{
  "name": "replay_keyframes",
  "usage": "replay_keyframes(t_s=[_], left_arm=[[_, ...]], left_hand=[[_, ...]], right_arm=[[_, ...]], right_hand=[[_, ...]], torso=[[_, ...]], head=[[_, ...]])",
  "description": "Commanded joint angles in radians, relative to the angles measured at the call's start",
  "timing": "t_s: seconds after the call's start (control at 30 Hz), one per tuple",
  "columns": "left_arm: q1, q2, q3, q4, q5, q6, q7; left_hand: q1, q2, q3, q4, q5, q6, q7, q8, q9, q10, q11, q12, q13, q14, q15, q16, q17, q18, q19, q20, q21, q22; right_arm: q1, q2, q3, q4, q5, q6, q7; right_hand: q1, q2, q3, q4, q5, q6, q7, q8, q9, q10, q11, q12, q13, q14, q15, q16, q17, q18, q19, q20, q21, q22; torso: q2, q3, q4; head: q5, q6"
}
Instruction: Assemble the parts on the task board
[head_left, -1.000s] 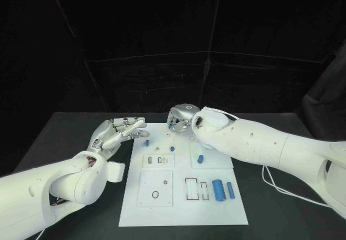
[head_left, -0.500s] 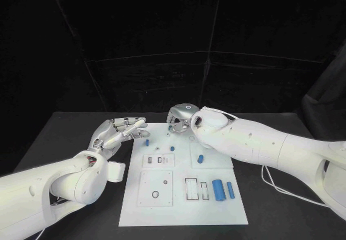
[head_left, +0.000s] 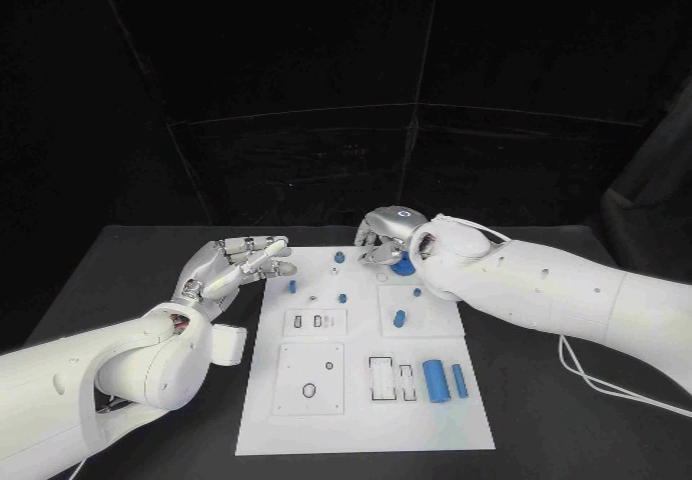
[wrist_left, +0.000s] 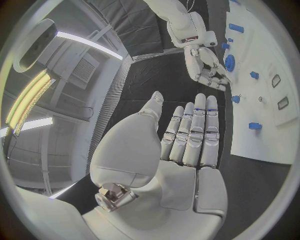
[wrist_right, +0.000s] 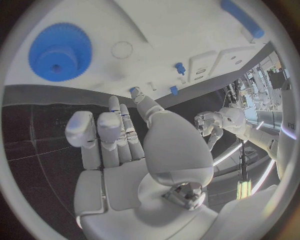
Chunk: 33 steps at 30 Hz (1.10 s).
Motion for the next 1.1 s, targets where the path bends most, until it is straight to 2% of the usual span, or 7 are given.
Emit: replay_keyframes(t_s=[0.03,0.13,0.23,0.27,0.43,0.73,1.1], left_arm=[[0.002,-0.003,0.001,0.0,-0.006,0.017,0.004],[0.002,-0.005,0.001,-0.002,-0.006,0.019,0.004],[0.002,-0.005,0.001,-0.006,-0.006,0.021,0.004],[0.002,-0.005,0.001,-0.007,-0.006,0.021,0.004],[0.002,-0.002,0.001,-0.013,-0.006,0.024,0.004],[0.002,0.002,0.001,-0.022,-0.006,0.027,0.002],[0.002,0.005,0.001,-0.025,-0.006,0.029,0.0]], left_hand=[[0.001,0.009,0.001,-0.006,-0.003,-0.002,0.003,-0.003,-0.002,-0.007,0.001,-0.005,-0.001,-0.006,0.0,-0.006,0.002,0.012,0.0,0.004,-0.006,-0.001],[0.002,0.01,0.002,-0.007,-0.003,-0.002,0.002,-0.003,-0.001,-0.007,0.001,-0.005,-0.001,-0.006,0.0,-0.007,0.002,0.012,0.0,0.005,-0.007,-0.001],[0.002,0.01,0.002,-0.008,-0.003,-0.002,0.002,-0.003,-0.001,-0.006,0.001,-0.005,-0.001,-0.006,0.0,-0.007,0.002,0.012,0.0,0.005,-0.007,-0.001],[0.003,0.011,0.002,-0.008,-0.003,-0.001,0.001,-0.003,-0.001,-0.006,0.0,-0.005,-0.001,-0.006,0.0,-0.008,0.003,0.012,0.0,0.005,-0.007,-0.002],[0.003,0.011,0.002,-0.008,-0.003,-0.001,0.001,-0.003,-0.001,-0.006,0.0,-0.005,-0.001,-0.006,0.0,-0.008,0.003,0.012,0.0,0.005,-0.007,-0.002],[0.004,0.012,0.003,-0.01,-0.003,-0.001,0.001,-0.003,-0.001,-0.005,0.0,-0.005,0.0,-0.006,0.0,-0.008,0.003,0.013,-0.001,0.005,-0.008,-0.002],[0.005,0.013,0.003,-0.01,-0.003,-0.001,0.0,-0.004,-0.001,-0.005,0.0,-0.006,0.0,-0.006,0.0,-0.009,0.003,0.013,-0.001,0.005,-0.008,-0.002]], right_arm=[[0.003,-0.058,0.009,0.048,0.14,0.006,-0.035],[0.003,-0.119,0.014,0.086,0.194,0.039,-0.059],[0.004,-0.165,0.017,0.102,0.222,0.072,-0.08],[0.004,-0.179,0.017,0.105,0.225,0.087,-0.087],[0.005,-0.198,0.019,0.107,0.208,0.131,-0.102],[0.005,-0.175,0.019,0.09,0.185,0.155,-0.11],[0.005,-0.148,0.019,0.062,0.159,0.164,-0.133]], right_hand=[[-0.041,-0.025,-0.024,0.03,0.039,0.001,-0.018,0.0,-0.002,0.089,-0.022,0.048,0.03,0.012,-0.017,0.03,0.042,-0.02,0.029,-0.016,0.021,0.036],[-0.081,-0.073,-0.094,0.088,0.109,-0.012,-0.038,-0.002,-0.003,0.166,-0.049,0.15,0.122,0.036,-0.043,0.113,0.169,-0.039,0.096,-0.046,0.07,0.128],[-0.067,-0.076,-0.153,0.14,0.119,-0.028,-0.038,-0.003,-0.003,0.155,-0.046,0.256,0.238,0.046,-0.038,0.181,0.286,-0.05,0.128,-0.047,0.095,0.179],[-0.019,-0.067,-0.211,0.194,0.124,-0.038,-0.037,0.005,0.0,0.074,-0.041,0.362,0.375,0.04,-0.03,0.207,0.322,-0.052,0.135,-0.046,0.103,0.194],[0.041,-0.083,-0.256,0.255,0.127,-0.066,-0.026,0.005,-0.004,0.06,-0.035,0.534,0.574,0.048,-0.029,0.24,0.387,-0.056,0.143,-0.036,0.112,0.213],[0.092,-0.079,-0.265,0.292,0.136,-0.075,-0.022,0.011,-0.003,0.073,-0.032,0.679,0.74,0.058,-0.025,0.278,0.466,-0.061,0.156,-0.031,0.123,0.238],[0.139,-0.051,-0.24,0.285,0.133,-0.057,-0.026,0.029,-0.001,0.116,-0.036,0.835,0.905,0.07,-0.027,0.314,0.547,-0.069,0.181,-0.031,0.141,0.278]], torso=[[0.0,0.0002,-0.0064],[-0.001,0.0018,-0.0111],[0.0,0.0036,-0.0143],[0.0,0.0034,-0.013],[0.001,0.0037,-0.0109],[0.001,0.0023,-0.0079],[0.001,0.0014,-0.0085]], head=[[0.0,0.003],[0.003,0.005],[0.004,0.007],[0.003,0.008],[0.002,0.008],[-0.002,0.004],[-0.005,0.0]])
